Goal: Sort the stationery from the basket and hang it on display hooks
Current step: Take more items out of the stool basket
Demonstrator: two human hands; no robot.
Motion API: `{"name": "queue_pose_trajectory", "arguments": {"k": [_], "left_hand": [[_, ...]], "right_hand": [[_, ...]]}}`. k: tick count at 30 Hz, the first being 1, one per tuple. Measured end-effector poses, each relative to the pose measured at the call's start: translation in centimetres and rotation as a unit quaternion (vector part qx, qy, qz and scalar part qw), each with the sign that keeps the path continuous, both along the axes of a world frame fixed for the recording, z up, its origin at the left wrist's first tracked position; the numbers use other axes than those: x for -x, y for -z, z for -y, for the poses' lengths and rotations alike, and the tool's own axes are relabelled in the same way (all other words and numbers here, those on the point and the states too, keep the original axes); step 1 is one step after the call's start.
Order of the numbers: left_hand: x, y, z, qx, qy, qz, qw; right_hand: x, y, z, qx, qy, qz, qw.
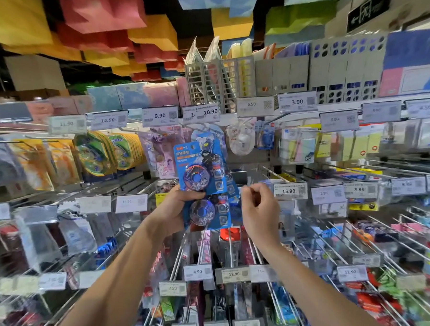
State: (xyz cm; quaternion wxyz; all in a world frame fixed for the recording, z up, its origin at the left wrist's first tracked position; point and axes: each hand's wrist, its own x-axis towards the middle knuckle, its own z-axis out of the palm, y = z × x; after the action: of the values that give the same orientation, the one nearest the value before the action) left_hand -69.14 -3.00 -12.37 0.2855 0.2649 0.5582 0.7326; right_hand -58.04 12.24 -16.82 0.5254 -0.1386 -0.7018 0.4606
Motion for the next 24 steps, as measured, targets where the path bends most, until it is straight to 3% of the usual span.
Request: {"name": "queue_pose_trajectory", "arguments": {"k": [6, 9, 16, 24], "left_hand": [[0.4, 0.3, -0.1, -0.007, 0.001, -0.048, 0.999], [0.9, 0.8, -0.1, -0.022, 0.013, -0.044, 0.999], [0.3, 0.5, -0.2, -0.025, -0.020, -0.048, 0.998], [0.9, 0.5, -0.1, -0.014, -0.014, 0.010, 1.000]], "right_hand": [[1.4, -3.5, 1.4, -0.084, -0.068, 0.032, 0.994], [2.4, -3.6, 1.6, -0.075, -0.054, 0.051, 0.994], [1.6, -3.8, 0.3, 0.148, -0.153, 0.000, 0.977], [-2.7, 1.2, -2.1, 0.264, -0.189, -0.019, 0.945]]}}
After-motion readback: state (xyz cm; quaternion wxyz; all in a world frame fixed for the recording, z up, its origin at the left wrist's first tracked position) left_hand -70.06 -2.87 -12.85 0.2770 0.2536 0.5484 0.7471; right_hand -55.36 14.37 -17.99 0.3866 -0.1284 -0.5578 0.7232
